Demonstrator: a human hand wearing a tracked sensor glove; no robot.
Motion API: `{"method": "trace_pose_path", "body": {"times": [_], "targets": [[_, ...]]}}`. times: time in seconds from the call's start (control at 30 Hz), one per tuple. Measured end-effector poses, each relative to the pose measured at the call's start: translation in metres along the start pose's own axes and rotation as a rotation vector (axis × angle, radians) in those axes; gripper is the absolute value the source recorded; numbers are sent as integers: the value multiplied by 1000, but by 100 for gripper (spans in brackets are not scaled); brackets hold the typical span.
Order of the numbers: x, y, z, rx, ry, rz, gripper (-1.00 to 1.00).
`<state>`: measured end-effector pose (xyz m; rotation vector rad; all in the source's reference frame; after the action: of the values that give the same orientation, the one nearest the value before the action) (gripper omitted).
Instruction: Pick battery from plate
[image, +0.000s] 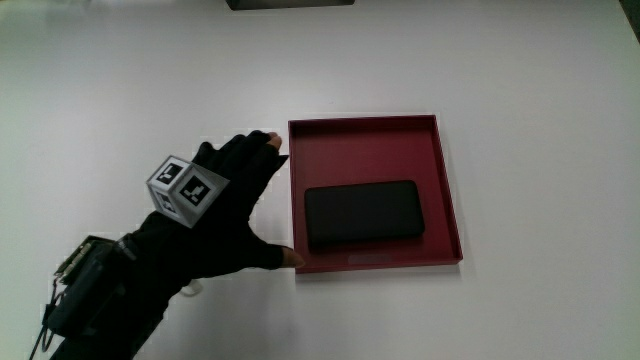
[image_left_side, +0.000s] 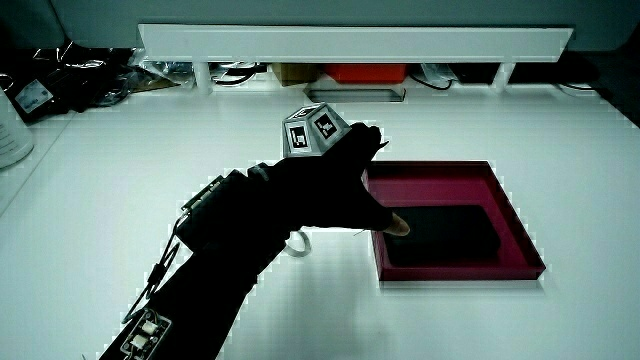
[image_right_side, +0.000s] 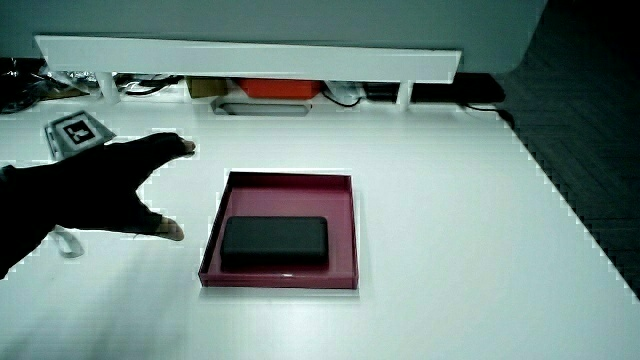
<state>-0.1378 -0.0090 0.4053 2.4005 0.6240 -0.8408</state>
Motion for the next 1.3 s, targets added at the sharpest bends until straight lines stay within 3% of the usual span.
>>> {"method": "trace_pose_path", "body": {"times": [0.03, 0.07, 0.1, 0.13, 0.17, 0.2, 0.27, 0.3, 0.33, 0.37, 0.4, 0.43, 0.47, 0.5, 0.57, 0.63, 0.7, 0.77, 0.87, 1.03, 1.1, 1.13, 1.3], "targets": [[0, 2, -3, 14, -27, -4, 0], [-5, 5, -11, 17, -143, -26, 0], [-1, 9, -10, 25, -61, -52, 0], [-4, 11, -16, 2, -162, 9, 0], [2, 14, -14, 22, -66, -32, 0], [4, 17, -15, 18, -58, -28, 0], [2, 25, -23, 14, -89, -34, 0], [3, 29, -26, -25, -134, 34, 0], [11, 32, -22, 7, -20, -42, 0], [8, 36, -27, -22, -54, -2, 0], [9, 40, -30, -25, -54, -11, 0], [7, 44, -35, -37, -115, 28, 0], [8, 47, -38, -46, -100, 25, 0], [11, 51, -40, -25, -44, -25, 0], [16, 57, -43, -37, -3, -3, 0], [17, 62, -50, -51, -10, 23, 0], [20, 68, -54, -56, 30, 22, 0], [18, 75, -62, -59, 25, 21, 0], [18, 82, -69, -98, 27, 65, 0], [14, 98, -94, -123, 29, 57, 0], [17, 102, -103, -133, 80, 59, 0], [25, 101, -101, -161, 106, 92, 0], [21, 109, -115, -178, 150, 112, 0]]}}
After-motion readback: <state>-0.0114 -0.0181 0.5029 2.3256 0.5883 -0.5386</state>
